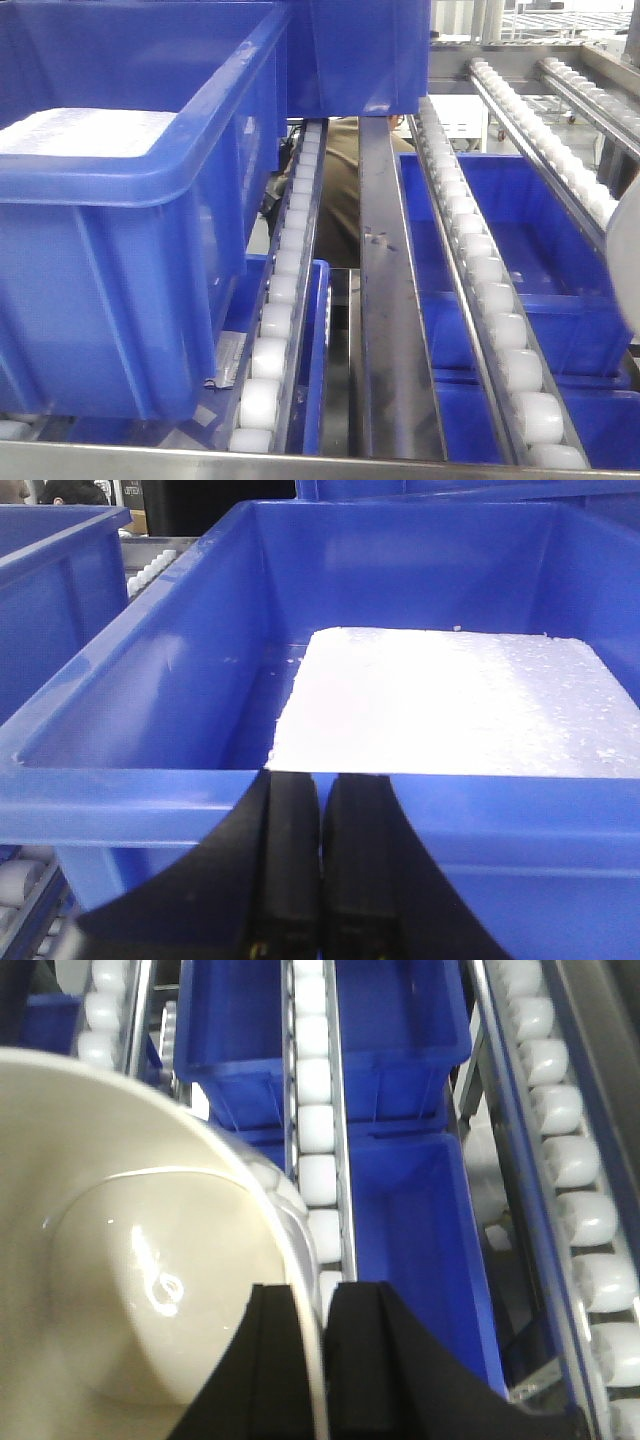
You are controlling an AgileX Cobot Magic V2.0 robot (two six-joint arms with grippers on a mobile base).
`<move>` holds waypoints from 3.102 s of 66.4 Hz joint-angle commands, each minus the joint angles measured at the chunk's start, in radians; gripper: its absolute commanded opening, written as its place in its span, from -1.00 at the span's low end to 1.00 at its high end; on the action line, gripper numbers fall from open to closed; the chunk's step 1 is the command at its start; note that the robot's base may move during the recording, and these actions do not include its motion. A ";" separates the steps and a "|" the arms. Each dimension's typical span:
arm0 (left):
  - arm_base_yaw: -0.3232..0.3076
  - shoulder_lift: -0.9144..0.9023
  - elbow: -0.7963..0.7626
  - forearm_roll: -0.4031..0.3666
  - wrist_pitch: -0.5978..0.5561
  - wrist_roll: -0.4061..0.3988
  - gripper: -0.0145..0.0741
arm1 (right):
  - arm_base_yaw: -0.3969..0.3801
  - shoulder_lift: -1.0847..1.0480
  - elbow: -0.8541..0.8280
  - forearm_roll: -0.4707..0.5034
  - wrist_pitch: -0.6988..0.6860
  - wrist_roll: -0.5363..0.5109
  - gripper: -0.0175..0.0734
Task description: Move white bin to right shelf second layer
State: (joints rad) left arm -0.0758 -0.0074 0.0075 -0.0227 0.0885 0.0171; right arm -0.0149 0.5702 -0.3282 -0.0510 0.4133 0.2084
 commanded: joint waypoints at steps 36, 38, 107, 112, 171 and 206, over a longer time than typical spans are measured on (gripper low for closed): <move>-0.004 -0.016 0.037 -0.006 -0.079 -0.005 -0.48 | -0.004 0.288 -0.027 0.051 -0.224 0.001 -0.38; -0.004 -0.016 0.037 -0.006 -0.079 -0.005 -0.48 | -0.004 0.296 -0.027 0.051 -0.224 0.001 -0.38; -0.004 -0.016 0.037 -0.006 -0.079 -0.005 -0.48 | -0.004 0.173 -0.028 0.095 -0.102 -0.065 0.18; -0.004 -0.016 0.037 -0.006 -0.079 -0.005 -0.48 | -0.004 0.108 -0.028 0.110 -0.070 -0.132 0.04; -0.004 -0.016 0.037 -0.006 -0.079 -0.005 -0.48 | -0.004 -0.345 -0.023 -0.007 -0.074 -0.006 -0.51; -0.004 -0.016 0.037 -0.006 -0.079 -0.005 -0.48 | -0.004 -0.349 -0.012 -0.033 -0.124 -0.004 -0.51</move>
State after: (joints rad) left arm -0.0758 -0.0074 0.0075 -0.0227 0.0885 0.0171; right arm -0.0149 0.2115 -0.3125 -0.0701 0.3837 0.2047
